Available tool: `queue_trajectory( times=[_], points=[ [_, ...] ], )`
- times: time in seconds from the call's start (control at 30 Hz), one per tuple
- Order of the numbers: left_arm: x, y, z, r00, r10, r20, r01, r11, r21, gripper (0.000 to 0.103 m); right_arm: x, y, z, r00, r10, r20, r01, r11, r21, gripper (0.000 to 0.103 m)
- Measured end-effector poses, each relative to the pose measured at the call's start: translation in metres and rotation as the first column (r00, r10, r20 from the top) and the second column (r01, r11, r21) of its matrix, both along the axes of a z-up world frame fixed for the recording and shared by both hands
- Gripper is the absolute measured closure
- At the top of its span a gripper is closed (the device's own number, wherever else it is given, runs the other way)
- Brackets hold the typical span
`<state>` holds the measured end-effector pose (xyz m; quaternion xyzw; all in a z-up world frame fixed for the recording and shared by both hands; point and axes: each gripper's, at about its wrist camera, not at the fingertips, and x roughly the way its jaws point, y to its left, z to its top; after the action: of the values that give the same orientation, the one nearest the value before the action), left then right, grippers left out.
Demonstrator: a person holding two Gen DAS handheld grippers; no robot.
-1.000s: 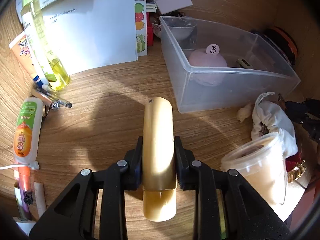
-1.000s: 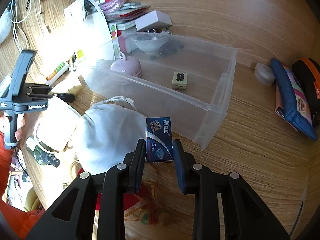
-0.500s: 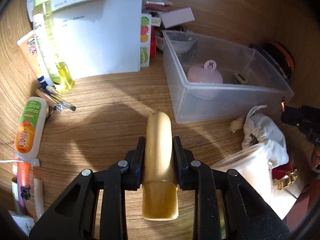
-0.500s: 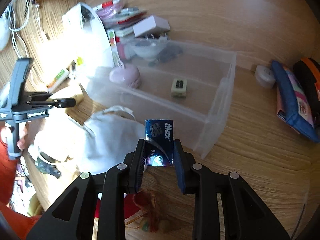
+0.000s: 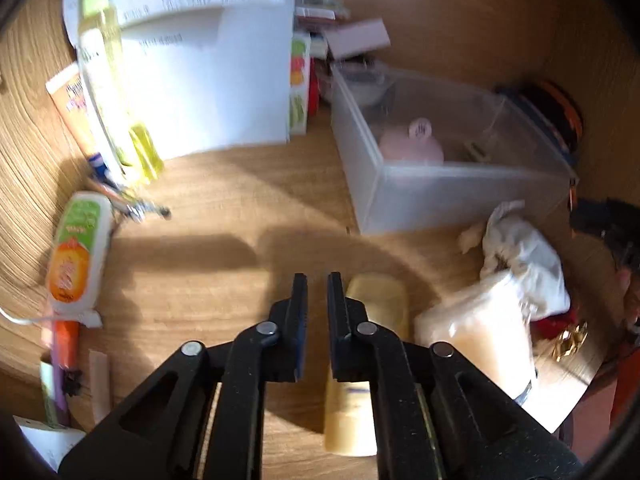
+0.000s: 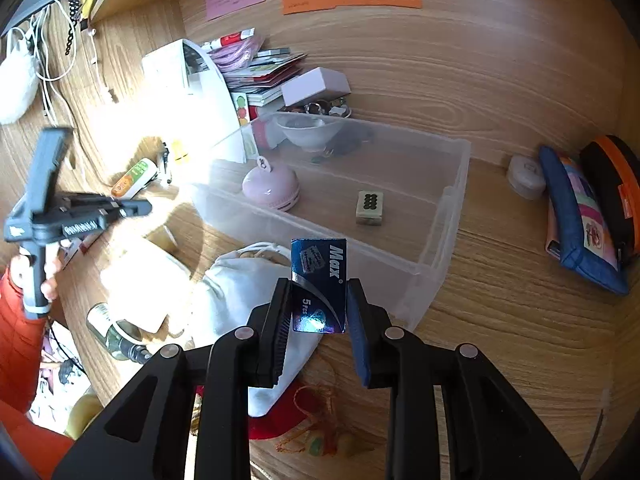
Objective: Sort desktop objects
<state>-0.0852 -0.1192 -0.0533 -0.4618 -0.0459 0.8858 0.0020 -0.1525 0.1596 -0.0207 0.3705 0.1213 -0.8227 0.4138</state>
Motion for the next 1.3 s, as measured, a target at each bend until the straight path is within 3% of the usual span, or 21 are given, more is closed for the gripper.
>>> queue_trajectory(
  times=[0.13, 0.2, 0.27, 0.3, 0.43, 0.53, 0.63, 0.73, 0.8, 0.83, 1.07, 1.3],
  points=[
    [0.005, 0.001, -0.004, 1.000, 0.005, 0.019, -0.006, 1.000, 0.010, 0.083, -0.003, 0.002, -0.004, 1.000, -0.012, 0.018, 0.012, 1.000, 0.005, 0.078],
    [0.010, -0.001, 0.002, 1.000, 0.005, 0.001, -0.005, 1.000, 0.025, 0.068, -0.005, 0.003, -0.006, 0.999, -0.017, 0.027, 0.017, 1.000, 0.002, 0.078],
    [0.018, -0.001, 0.010, 1.000, 0.009, -0.026, -0.009, 1.000, 0.022, 0.044, -0.005, 0.003, -0.008, 0.999, -0.018, 0.030, 0.018, 1.000, 0.003, 0.078],
    [0.021, 0.000, 0.014, 0.999, -0.001, -0.040, 0.002, 0.999, 0.032, 0.043, -0.005, 0.003, -0.008, 0.999, -0.019, 0.031, 0.018, 1.000, 0.003, 0.078],
    [0.031, 0.017, 0.020, 0.996, -0.070, -0.051, 0.070, 0.998, -0.010, 0.040, -0.005, 0.002, -0.010, 0.999, -0.014, 0.035, 0.013, 1.000, 0.005, 0.078],
    [0.025, 0.030, 0.008, 0.994, -0.112, 0.015, 0.113, 0.991, -0.067, 0.040, -0.004, 0.002, -0.010, 0.999, -0.010, 0.037, 0.010, 1.000, -0.002, 0.078],
    [0.018, 0.040, 0.000, 0.986, -0.157, 0.055, 0.160, 0.986, -0.057, 0.040, 0.001, 0.001, -0.010, 0.999, -0.003, 0.032, 0.003, 1.000, -0.006, 0.078],
    [0.008, 0.047, -0.012, 0.981, -0.167, 0.103, 0.178, 0.978, -0.106, 0.043, 0.004, 0.003, -0.009, 1.000, 0.002, 0.023, -0.002, 1.000, -0.005, 0.078],
    [0.006, 0.046, -0.011, 0.980, -0.175, 0.092, 0.183, 0.979, -0.088, 0.048, 0.004, 0.004, -0.006, 1.000, -0.001, 0.017, 0.001, 1.000, -0.010, 0.078],
    [0.003, 0.047, -0.010, 0.981, -0.171, 0.090, 0.179, 0.980, -0.089, 0.055, 0.004, 0.005, -0.005, 1.000, -0.003, 0.015, 0.003, 1.000, -0.015, 0.078],
    [0.000, 0.053, -0.004, 0.988, -0.144, 0.054, 0.151, 0.975, -0.164, 0.055, 0.006, 0.004, 0.008, 1.000, 0.002, 0.002, -0.002, 0.998, -0.059, 0.078],
    [0.010, 0.027, 0.022, 0.995, -0.067, -0.068, 0.062, 0.996, -0.067, 0.055, 0.008, -0.006, 0.009, 1.000, 0.029, -0.001, -0.029, 0.998, -0.060, 0.078]
  ],
)
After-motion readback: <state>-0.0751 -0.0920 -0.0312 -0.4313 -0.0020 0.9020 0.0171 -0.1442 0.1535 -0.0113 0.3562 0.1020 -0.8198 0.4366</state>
